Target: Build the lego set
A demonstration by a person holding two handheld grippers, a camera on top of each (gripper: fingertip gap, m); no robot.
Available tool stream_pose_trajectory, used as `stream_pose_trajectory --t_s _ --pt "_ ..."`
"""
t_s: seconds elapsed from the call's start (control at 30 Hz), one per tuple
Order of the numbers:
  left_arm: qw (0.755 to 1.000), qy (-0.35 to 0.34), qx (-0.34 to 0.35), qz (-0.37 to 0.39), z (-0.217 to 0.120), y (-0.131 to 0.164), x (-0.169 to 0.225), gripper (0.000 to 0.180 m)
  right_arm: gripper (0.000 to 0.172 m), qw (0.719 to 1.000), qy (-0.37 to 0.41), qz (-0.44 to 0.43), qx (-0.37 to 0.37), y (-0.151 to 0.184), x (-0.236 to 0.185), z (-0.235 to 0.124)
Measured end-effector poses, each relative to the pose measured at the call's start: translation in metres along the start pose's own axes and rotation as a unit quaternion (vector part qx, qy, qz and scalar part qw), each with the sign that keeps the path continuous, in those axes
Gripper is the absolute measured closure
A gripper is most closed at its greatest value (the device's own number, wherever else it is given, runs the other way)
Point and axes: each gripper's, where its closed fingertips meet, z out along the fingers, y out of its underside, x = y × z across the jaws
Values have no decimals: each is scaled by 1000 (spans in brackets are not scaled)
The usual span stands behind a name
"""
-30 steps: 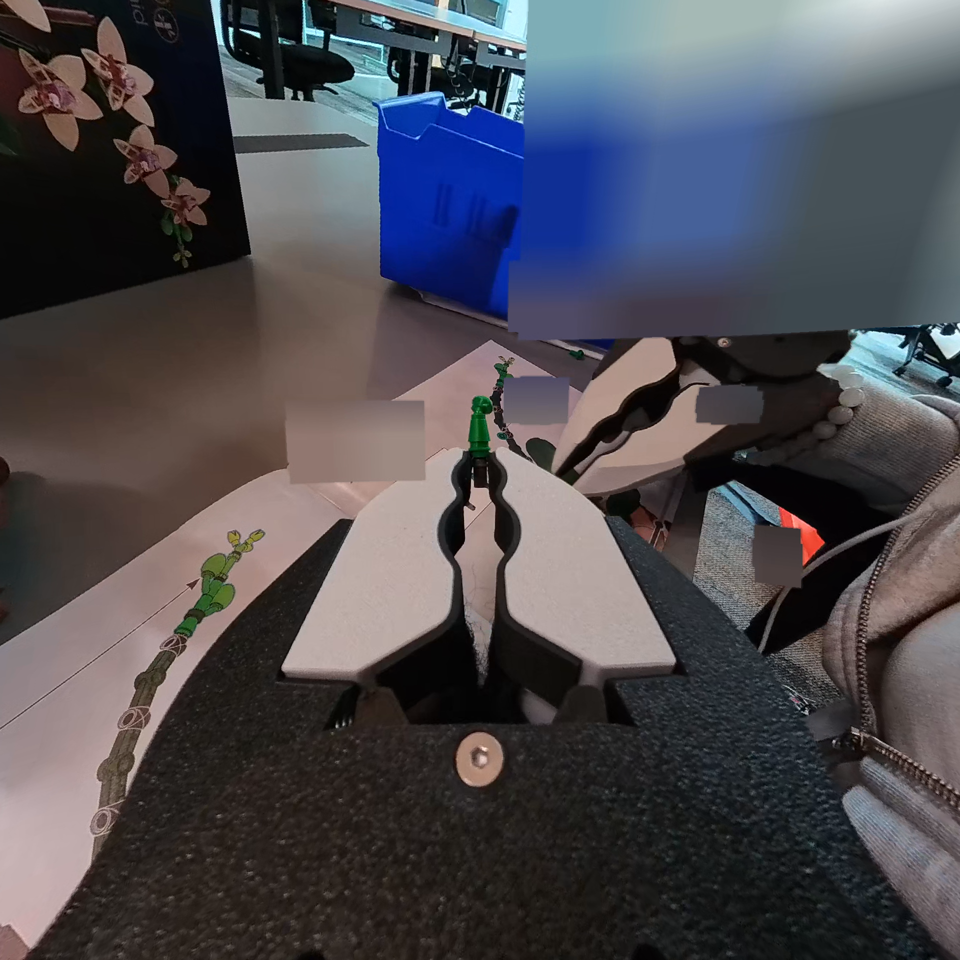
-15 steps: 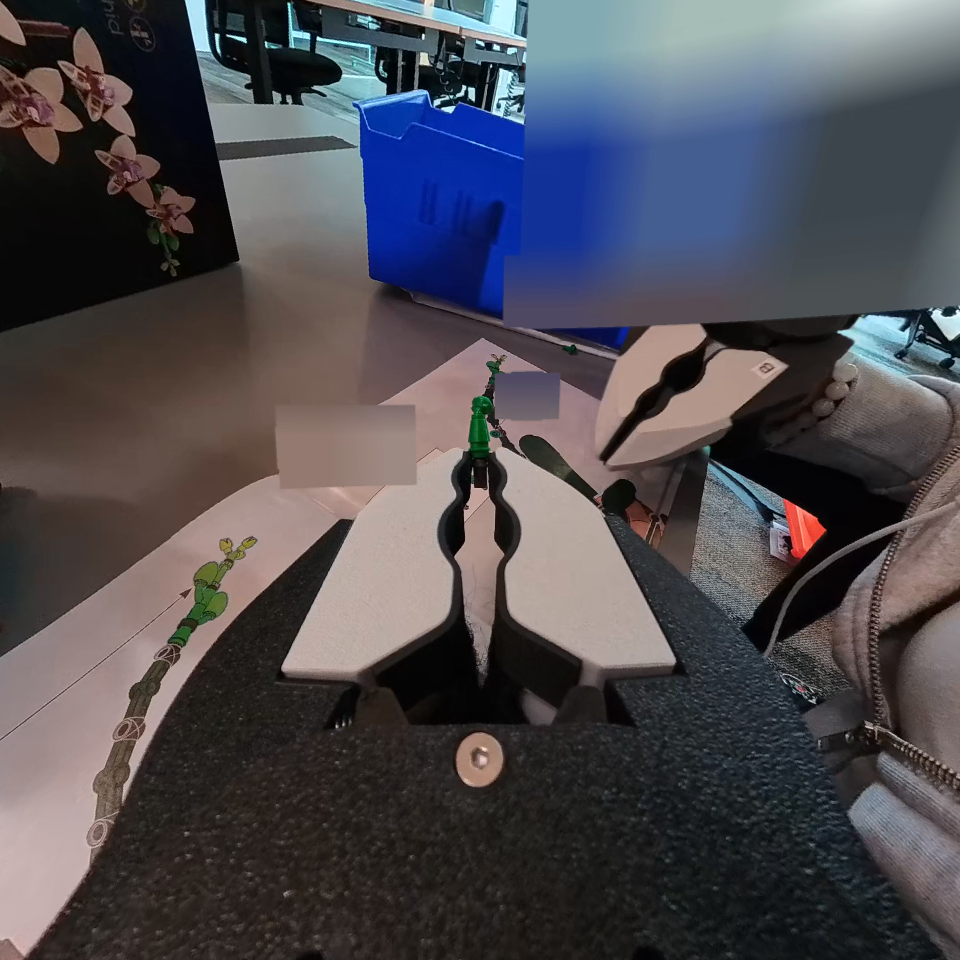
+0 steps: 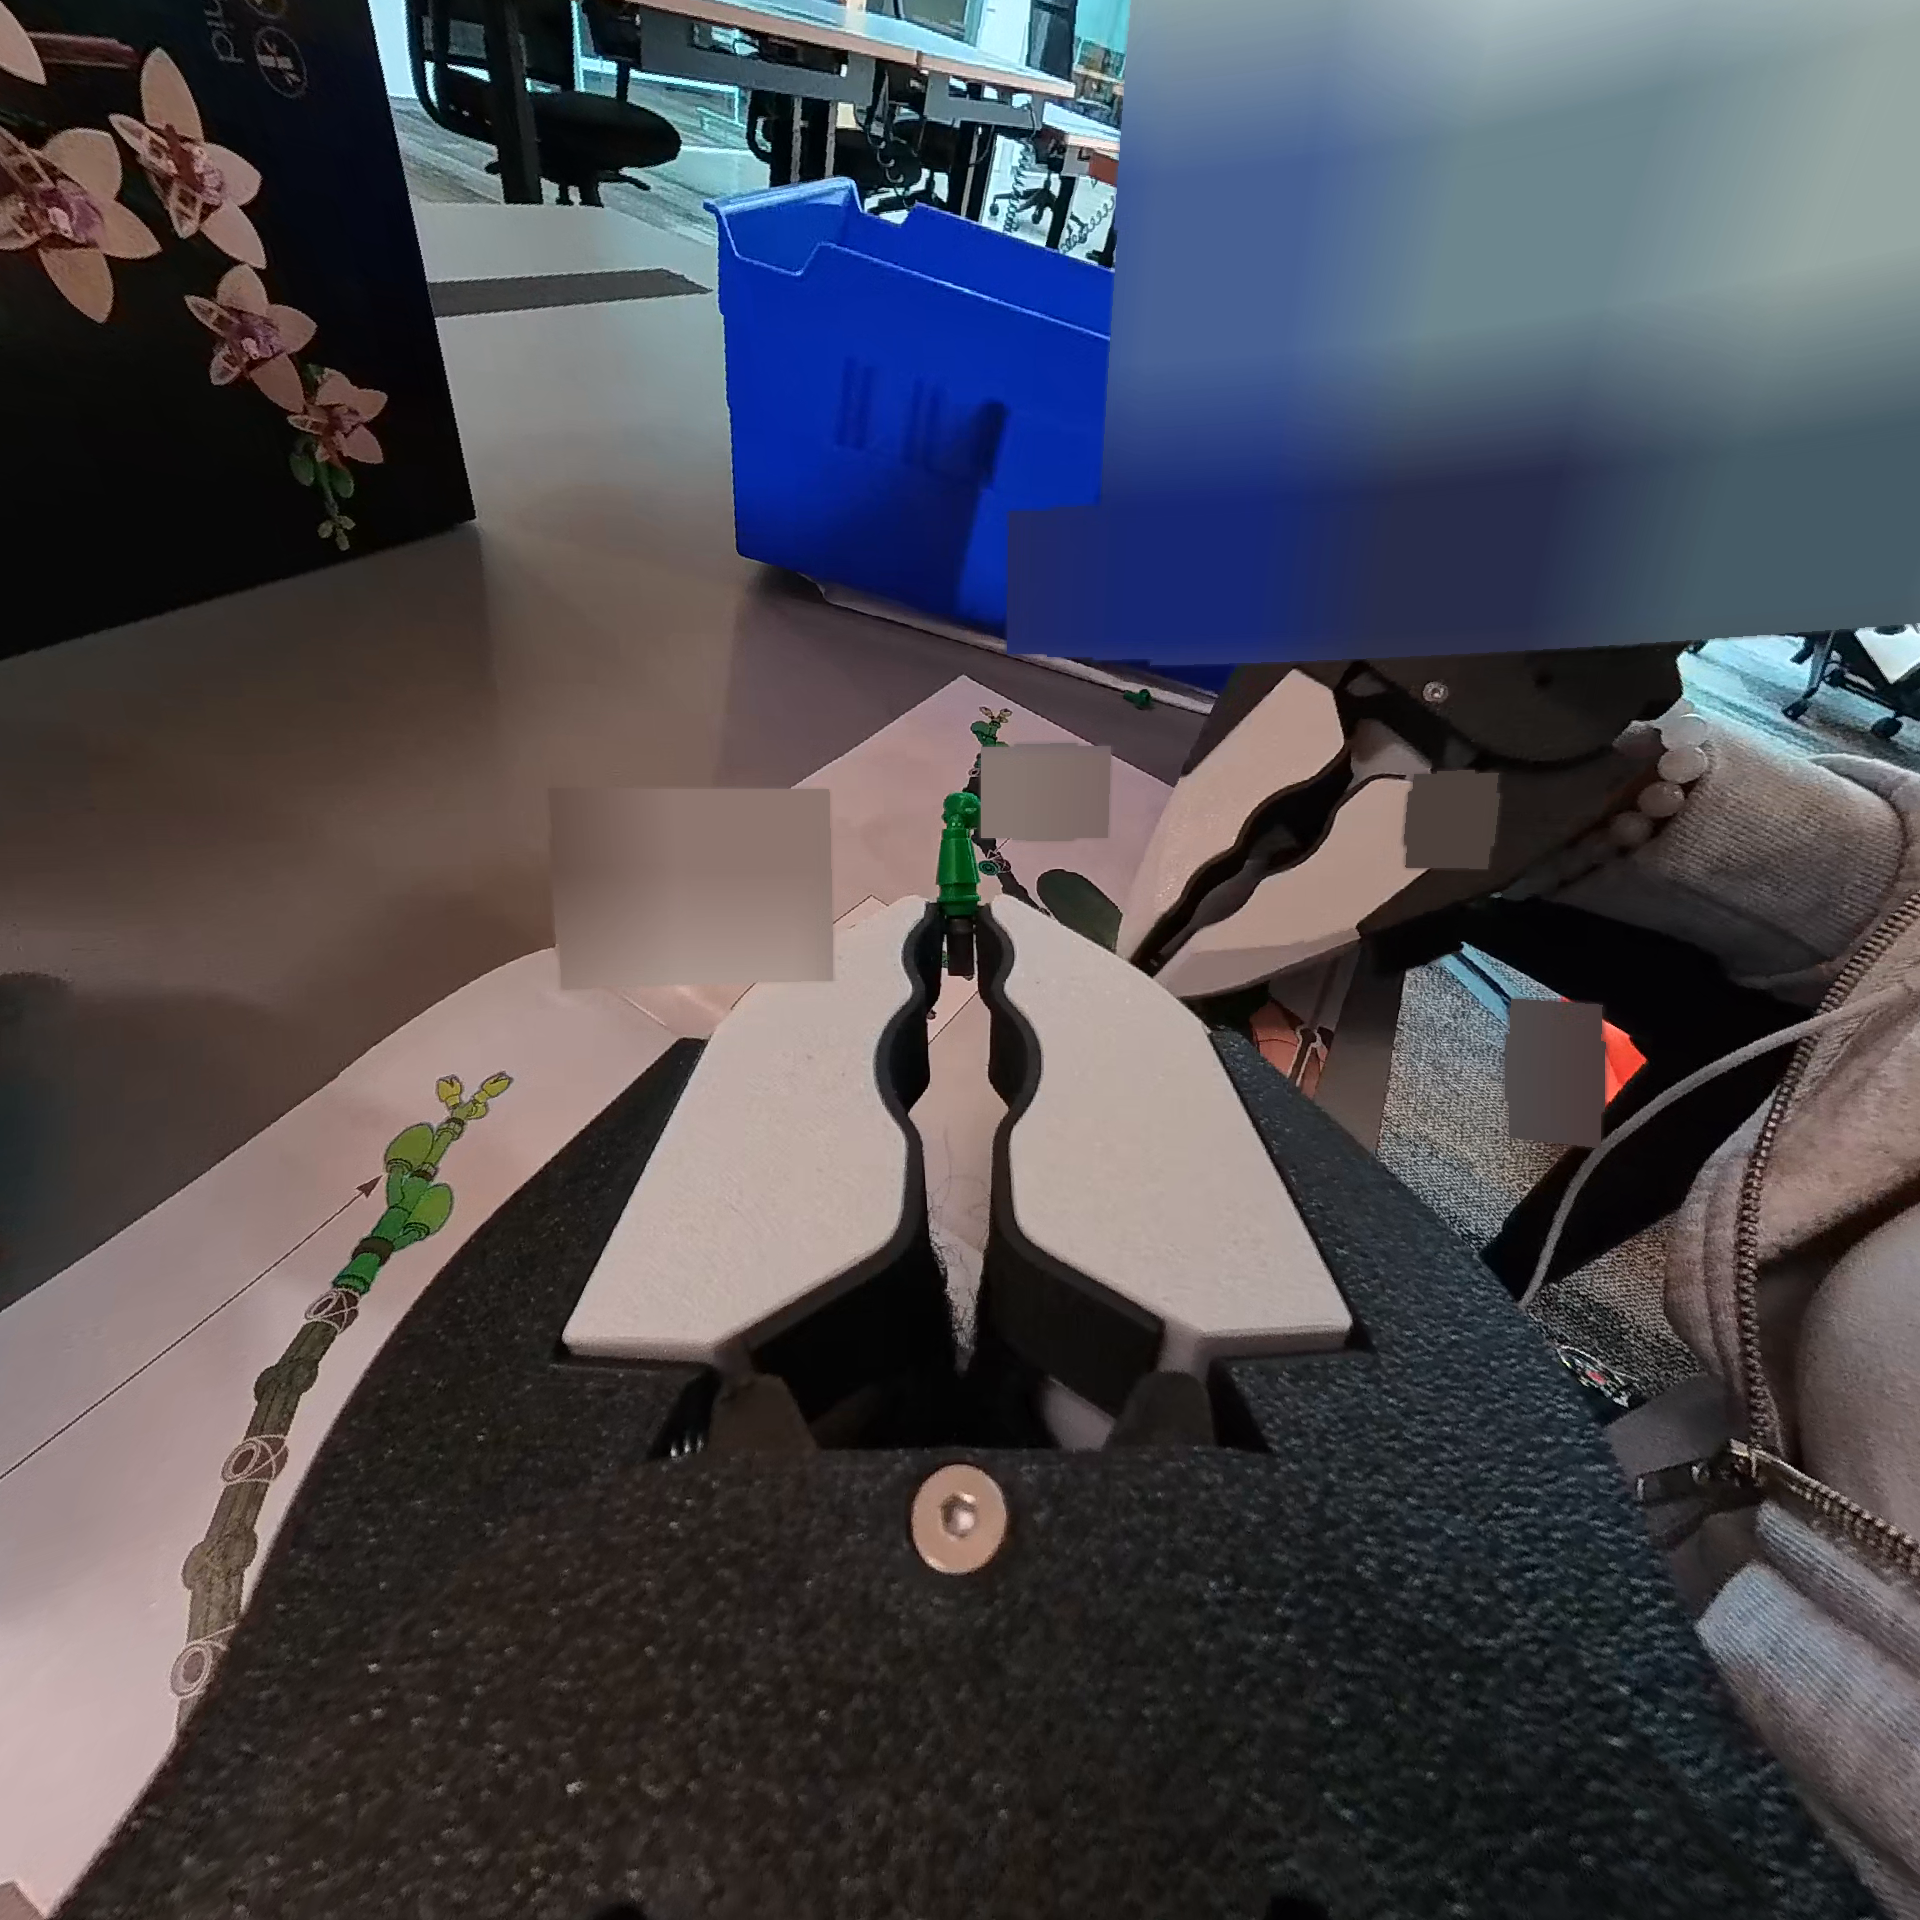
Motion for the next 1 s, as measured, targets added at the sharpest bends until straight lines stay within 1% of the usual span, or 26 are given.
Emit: stream_pose_trajectory --t_s 0.1,0.17,0.2,0.3,0.33,0.4,0.47,0.5,0.53,0.6,0.63,0.67,0.7,0.77,0.87,0.93,1.0 --pt "1000 1 1 0 0 0 0 175 169 1000 7 14 17 -3 4 -3" --pt "1000 1 0 0 0 0 0 175 169 1000 3 24 -7 4 5 -1" --pt "1000 1 0 1 0 0 0 175 168 1000 8 23 -4 3 6 -1" --pt "1000 2 0 0 0 0 0 175 169 999 22 28 37 -7 12 -8" --pt "1000 3 -1 0 0 0 1 175 169 998 16 39 35 -6 12 -8" --pt "1000 5 -4 -2 1 1 1 175 169 998 9 55 8 1 13 -5" --pt "1000 9 -6 -7 1 1 1 175 168 999 7 43 11 -1 11 -4" --pt "1000 17 -8 -9 1 2 3 175 166 999 5 29 37 -8 9 -6" --pt "999 35 -14 -11 -1 4 7 175 164 997 7 21 80 -20 8 -11" --pt "995 94 -31 -10 0 8 20 176 154 981 -26 38 187 -53 0 -26" --pt "991 125 -43 -10 -1 10 28 175 148 972 -46 54 223 -66 -2 -33" --pt "988 146 -52 -12 -2 12 34 175 144 965 -70 64 244 -76 -6 -39" --pt "985 161 -56 -7 -4 12 40 175 143 961 -92 72 252 -81 -11 -42" --pt "983 172 -56 39 -7 11 49 175 146 959 -124 80 241 -82 -21 -40" --pt "974 165 -73 136 -9 15 58 175 149 962 -136 80 223 -79 -31 -34" --pt "968 169 -79 168 -10 18 64 175 152 965 -141 75 206 -76 -35 -31" --pt "965 167 -83 182 -9 19 68 175 155 969 -143 66 192 -73 -39 -28"
